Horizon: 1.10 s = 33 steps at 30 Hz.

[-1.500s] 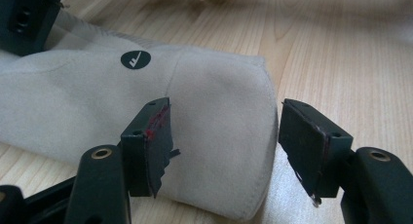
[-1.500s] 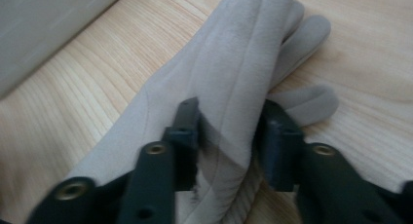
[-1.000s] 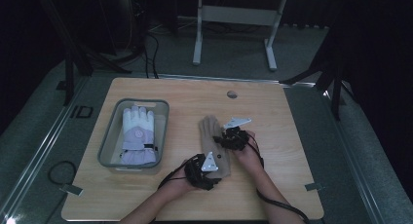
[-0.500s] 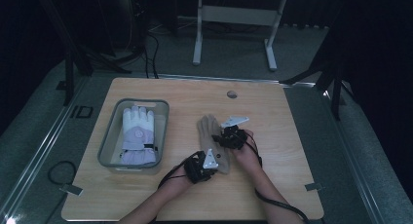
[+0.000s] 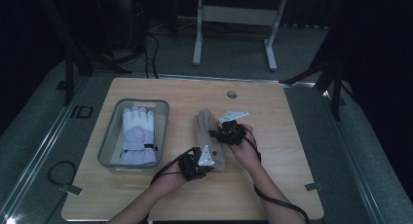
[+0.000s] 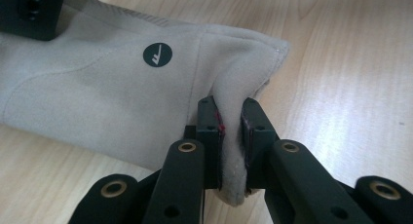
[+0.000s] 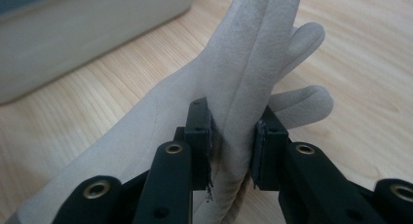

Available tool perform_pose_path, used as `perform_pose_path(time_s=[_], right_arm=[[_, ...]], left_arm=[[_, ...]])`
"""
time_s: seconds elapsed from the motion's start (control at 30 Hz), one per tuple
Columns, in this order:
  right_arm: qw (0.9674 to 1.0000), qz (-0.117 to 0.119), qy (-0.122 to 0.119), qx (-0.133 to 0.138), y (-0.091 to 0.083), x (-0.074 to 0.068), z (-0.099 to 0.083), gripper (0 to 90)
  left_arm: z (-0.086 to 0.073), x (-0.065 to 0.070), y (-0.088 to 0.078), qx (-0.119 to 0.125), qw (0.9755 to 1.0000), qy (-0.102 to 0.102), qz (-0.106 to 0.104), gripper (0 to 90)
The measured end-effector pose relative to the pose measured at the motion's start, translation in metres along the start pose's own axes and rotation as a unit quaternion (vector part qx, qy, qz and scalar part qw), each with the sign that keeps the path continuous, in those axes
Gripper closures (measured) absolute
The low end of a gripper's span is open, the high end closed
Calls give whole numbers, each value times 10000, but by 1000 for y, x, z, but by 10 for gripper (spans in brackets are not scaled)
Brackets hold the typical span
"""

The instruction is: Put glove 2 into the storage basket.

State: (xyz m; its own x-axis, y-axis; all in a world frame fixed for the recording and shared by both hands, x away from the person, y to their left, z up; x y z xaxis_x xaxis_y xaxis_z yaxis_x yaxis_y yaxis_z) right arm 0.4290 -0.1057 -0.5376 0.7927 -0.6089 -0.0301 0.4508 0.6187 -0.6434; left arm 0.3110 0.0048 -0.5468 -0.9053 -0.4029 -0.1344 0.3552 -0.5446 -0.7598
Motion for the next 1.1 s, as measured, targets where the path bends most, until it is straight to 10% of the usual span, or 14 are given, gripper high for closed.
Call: perform_pose_path(time_s=[1.1], right_arm=[[9982, 215, -279, 493, -6, -39, 89, 731]], left_arm=[[-1, -32, -83, -175, 9988, 139, 445, 816]])
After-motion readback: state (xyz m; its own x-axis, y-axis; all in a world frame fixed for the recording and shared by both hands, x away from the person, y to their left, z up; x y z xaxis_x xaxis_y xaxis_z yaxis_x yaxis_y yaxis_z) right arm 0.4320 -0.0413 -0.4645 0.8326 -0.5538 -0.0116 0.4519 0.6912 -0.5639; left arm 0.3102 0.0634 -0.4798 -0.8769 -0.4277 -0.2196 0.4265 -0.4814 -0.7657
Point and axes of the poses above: each handheld gripper's, and its own axes: y roughly forward along the jaws, z roughly out of its top, x roughly to its right, the point moved 5 cm from there along y, roughly forward along the jaws
